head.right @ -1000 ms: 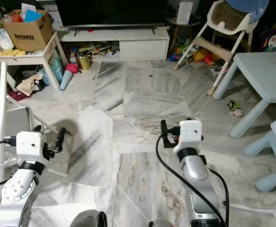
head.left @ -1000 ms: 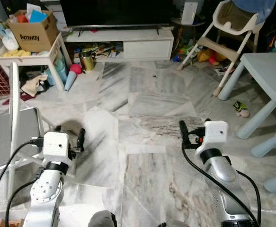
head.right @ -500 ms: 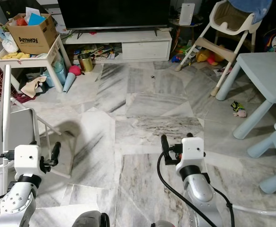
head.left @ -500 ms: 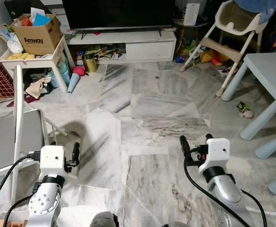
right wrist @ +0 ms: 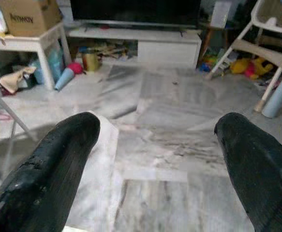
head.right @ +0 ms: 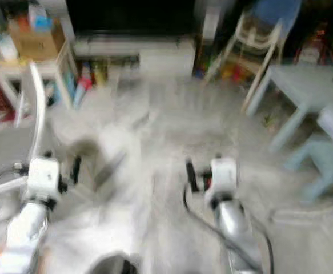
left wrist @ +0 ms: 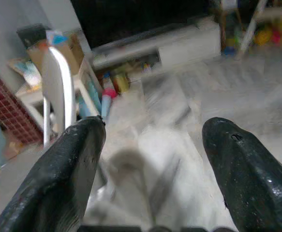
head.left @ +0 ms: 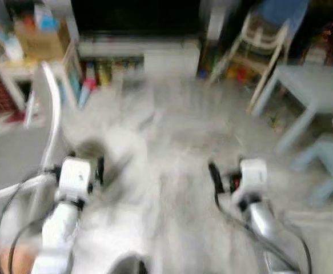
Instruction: Restocking fridge
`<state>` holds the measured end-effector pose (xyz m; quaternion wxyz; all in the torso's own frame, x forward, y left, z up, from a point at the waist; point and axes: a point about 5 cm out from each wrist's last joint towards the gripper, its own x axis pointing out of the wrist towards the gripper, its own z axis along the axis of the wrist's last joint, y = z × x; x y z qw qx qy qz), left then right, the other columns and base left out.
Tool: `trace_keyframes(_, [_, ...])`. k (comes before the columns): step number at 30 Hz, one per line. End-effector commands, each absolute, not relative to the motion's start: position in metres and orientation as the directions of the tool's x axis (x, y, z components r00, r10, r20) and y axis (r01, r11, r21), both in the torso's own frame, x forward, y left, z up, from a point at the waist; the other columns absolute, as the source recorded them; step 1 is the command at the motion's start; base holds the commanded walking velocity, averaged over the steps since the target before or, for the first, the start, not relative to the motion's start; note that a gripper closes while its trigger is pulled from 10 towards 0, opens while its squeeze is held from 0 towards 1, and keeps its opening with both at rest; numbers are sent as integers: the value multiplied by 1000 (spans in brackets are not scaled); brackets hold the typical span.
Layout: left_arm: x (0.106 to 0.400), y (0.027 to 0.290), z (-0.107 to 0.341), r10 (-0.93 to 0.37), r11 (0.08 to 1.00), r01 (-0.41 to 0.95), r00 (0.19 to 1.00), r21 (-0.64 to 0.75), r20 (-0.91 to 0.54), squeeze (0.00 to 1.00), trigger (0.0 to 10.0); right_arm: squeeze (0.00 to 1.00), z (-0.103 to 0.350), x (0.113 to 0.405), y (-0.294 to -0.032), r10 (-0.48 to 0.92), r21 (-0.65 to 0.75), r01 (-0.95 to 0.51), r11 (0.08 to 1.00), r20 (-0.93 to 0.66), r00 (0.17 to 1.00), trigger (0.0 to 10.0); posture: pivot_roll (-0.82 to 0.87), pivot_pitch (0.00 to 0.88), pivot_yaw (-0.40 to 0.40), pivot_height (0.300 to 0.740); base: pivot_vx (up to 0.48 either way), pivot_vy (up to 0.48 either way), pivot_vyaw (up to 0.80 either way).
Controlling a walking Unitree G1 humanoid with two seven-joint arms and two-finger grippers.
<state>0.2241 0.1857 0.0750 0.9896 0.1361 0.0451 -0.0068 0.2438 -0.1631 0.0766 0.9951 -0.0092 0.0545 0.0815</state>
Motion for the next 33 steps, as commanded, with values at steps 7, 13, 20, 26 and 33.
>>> trace_keyframes(7, [226,187,76,-6,956,28,997,293,-76,0,10000,0,80,250,-163,151,37,-148,988,-84,985,10000,98,0,19,740,0,0,457])
trace_keyframes(13, [225,191,73,17,957,10,996,290,-91,0,10000,0,83,256,-157,184,44,-181,982,-61,981,10000,131,0,14,740,0,0,400])
trace_keyframes(20, [215,202,67,87,961,-56,990,272,-106,0,10000,0,77,252,-166,130,14,-129,992,-77,989,10000,157,0,-1,740,0,0,800])
trace_keyframes(26, [206,202,62,107,967,-73,986,244,-130,0,10000,0,71,241,-180,39,-18,-41,999,-122,992,10000,138,0,-11,740,0,0,267])
trace_keyframes(33, [206,195,61,80,974,-47,987,224,-142,0,10000,0,75,244,-179,54,-19,-57,998,-106,993,10000,122,0,0,740,0,115,0])
